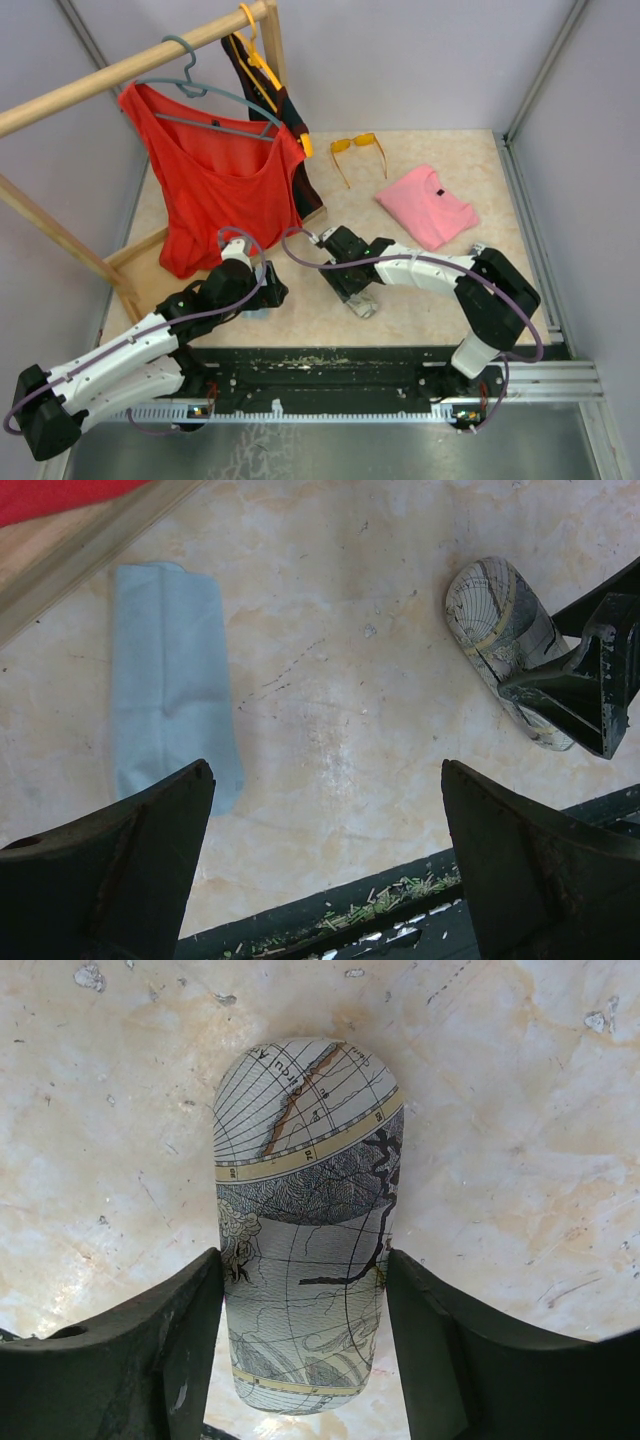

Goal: Organize the sunglasses
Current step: Pick up the sunglasses case from the center of the board.

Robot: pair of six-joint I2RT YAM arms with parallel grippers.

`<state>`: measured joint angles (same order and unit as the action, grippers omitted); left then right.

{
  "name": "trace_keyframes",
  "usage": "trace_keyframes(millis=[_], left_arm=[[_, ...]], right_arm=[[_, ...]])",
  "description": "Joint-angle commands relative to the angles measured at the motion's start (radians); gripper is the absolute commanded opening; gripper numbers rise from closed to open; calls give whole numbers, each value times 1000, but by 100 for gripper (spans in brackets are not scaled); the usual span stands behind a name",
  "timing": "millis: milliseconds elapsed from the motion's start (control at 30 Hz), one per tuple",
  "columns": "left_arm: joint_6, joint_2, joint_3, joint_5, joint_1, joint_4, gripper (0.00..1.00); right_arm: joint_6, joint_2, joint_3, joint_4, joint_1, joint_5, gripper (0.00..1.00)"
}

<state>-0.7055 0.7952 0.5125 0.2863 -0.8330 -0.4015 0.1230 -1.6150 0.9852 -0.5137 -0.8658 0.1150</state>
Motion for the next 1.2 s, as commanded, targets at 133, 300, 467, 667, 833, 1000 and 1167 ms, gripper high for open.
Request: trace_keyframes(millis=[133, 300, 467, 667, 833, 1000, 1167], left_arm=[[6, -16, 10, -3, 5, -2, 100], [9, -50, 18, 3, 5, 11, 100], [40, -131, 20, -5, 5, 55, 100], [115, -264, -1, -64, 5, 219, 100], [196, -304, 23, -138, 5, 377, 100], [285, -264, 103, -263, 5, 474, 100], [347, -208, 182, -407, 5, 521, 100]], right_arm=[[-2, 39, 30, 16, 4, 4, 42], [20, 139, 17, 31, 5, 7, 23], [60, 309, -61, 94, 4, -10, 0], [133, 628, -226, 324, 2, -16, 0], [171, 858, -334, 545, 2, 40, 0], [163, 949, -336, 671, 2, -71, 0], [221, 997, -366, 841, 3, -189, 0]])
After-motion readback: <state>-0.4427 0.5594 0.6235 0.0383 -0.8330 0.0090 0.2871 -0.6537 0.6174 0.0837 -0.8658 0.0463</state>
